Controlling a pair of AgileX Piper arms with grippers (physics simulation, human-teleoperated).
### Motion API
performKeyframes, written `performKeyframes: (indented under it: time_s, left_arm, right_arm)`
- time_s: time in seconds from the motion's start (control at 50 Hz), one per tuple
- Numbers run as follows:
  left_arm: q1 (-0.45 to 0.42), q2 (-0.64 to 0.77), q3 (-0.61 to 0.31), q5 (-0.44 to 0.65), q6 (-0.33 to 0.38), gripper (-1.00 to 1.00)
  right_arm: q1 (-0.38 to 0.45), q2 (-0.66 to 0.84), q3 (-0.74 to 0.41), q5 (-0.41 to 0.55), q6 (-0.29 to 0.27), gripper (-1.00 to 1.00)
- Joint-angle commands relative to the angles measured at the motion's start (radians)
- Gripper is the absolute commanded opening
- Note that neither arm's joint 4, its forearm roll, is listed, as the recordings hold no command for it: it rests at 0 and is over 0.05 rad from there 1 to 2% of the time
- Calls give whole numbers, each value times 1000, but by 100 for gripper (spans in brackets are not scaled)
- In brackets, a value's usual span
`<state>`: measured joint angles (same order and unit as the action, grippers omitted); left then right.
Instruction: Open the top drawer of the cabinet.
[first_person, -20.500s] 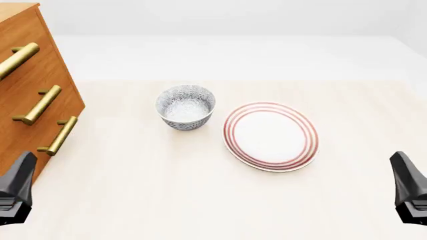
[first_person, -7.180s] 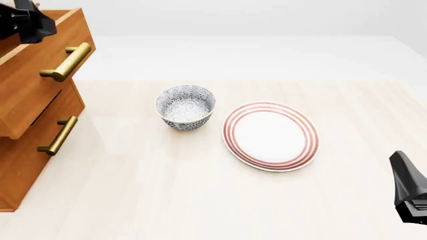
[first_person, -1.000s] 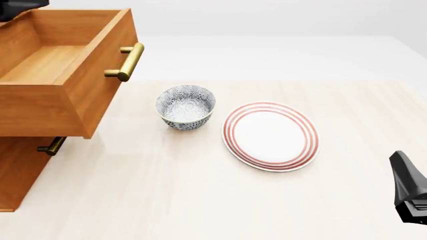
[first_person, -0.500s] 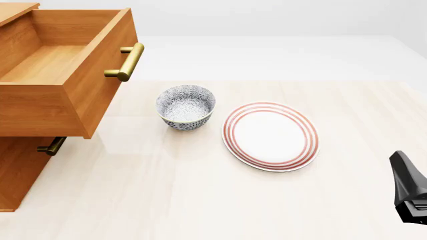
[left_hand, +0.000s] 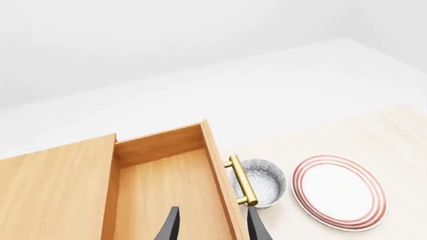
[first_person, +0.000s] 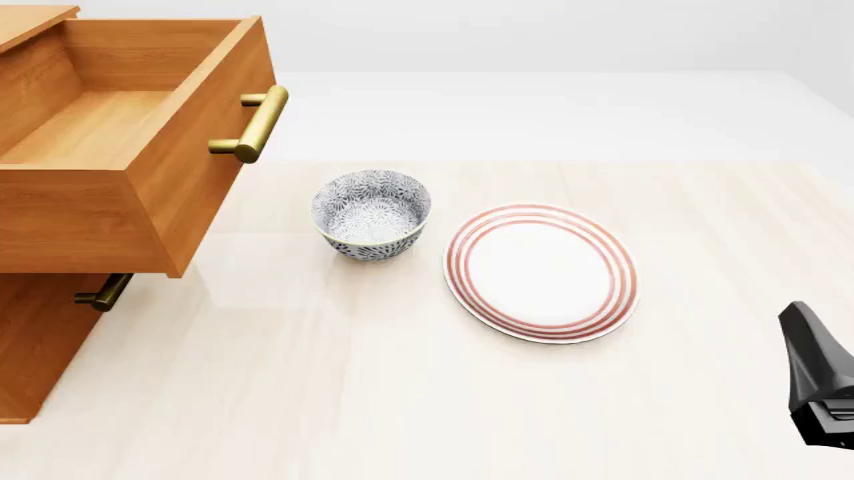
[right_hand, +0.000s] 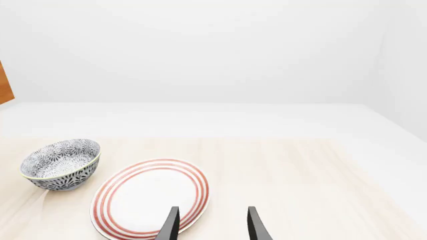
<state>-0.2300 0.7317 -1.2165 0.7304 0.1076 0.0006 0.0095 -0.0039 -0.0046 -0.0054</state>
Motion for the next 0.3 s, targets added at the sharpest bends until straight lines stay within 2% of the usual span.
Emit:
performKeyframes:
  time_s: [0.02,0.3]
  left_arm:
    - [-15,-20,-16,10,28,100]
    - [-25,-58,-49,33,66,100]
  right_arm:
    - [0,-1,0,1,2,100]
    - [0,-1,0,1,2,100]
